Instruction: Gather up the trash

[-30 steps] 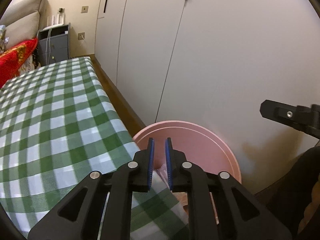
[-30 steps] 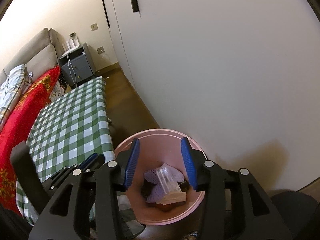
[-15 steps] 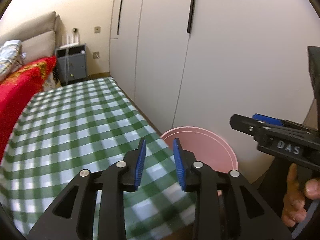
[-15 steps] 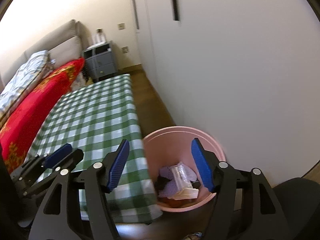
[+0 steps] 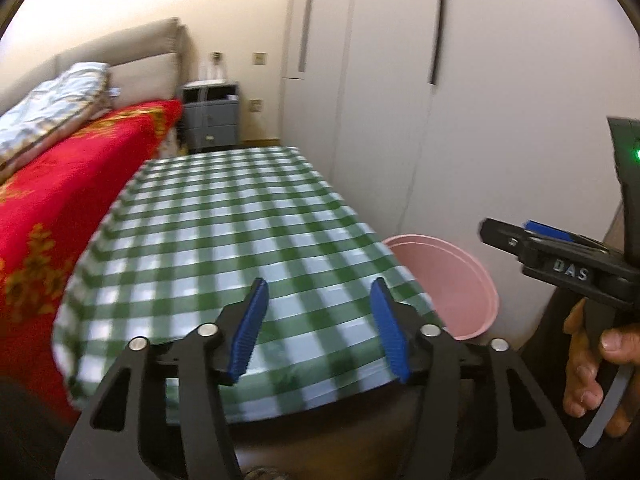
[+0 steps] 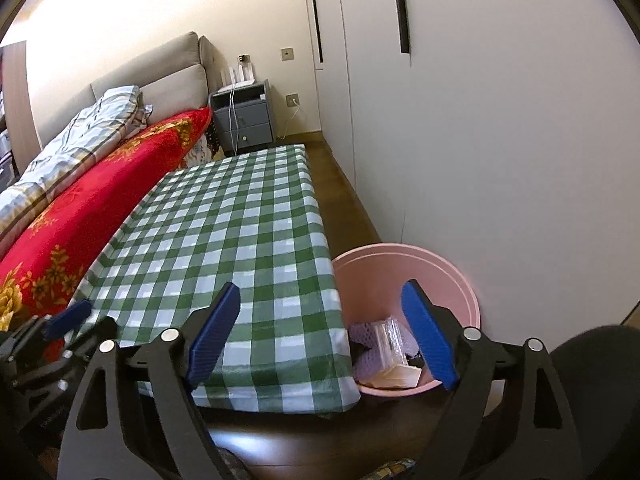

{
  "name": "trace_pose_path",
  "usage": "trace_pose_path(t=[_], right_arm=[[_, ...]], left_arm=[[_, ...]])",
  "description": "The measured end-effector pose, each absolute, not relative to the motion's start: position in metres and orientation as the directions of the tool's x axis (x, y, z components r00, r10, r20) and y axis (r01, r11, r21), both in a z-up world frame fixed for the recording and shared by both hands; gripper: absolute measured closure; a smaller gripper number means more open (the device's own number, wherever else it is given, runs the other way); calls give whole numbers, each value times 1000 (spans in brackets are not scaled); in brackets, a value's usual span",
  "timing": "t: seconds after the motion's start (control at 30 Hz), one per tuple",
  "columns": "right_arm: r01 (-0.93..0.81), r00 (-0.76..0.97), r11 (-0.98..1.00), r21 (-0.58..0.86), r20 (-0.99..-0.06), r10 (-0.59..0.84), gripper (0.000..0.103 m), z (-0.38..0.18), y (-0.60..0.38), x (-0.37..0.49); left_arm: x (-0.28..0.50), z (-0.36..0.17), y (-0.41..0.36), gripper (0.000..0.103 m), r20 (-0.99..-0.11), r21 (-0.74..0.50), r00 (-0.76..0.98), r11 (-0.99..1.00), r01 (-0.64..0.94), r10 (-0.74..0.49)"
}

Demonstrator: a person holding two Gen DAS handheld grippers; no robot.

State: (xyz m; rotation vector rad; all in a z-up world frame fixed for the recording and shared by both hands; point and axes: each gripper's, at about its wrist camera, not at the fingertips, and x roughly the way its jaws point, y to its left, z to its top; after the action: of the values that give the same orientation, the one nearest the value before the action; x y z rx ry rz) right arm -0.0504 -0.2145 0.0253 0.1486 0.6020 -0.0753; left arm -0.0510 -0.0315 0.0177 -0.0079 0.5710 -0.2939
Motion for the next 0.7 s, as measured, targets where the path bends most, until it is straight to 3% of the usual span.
trace_pose_path(t=[0.3, 0.7], right_arm=[[48, 834, 999, -25, -549, -54, 10, 16, -178, -58], [45, 807, 999, -26, -588, -51, 5, 3, -176, -49]], left_arm=[[-59, 16, -14, 15, -498, -64, 858, 992, 107, -125], [-43, -3, -10, 10, -551, -101, 831, 994, 31, -82]])
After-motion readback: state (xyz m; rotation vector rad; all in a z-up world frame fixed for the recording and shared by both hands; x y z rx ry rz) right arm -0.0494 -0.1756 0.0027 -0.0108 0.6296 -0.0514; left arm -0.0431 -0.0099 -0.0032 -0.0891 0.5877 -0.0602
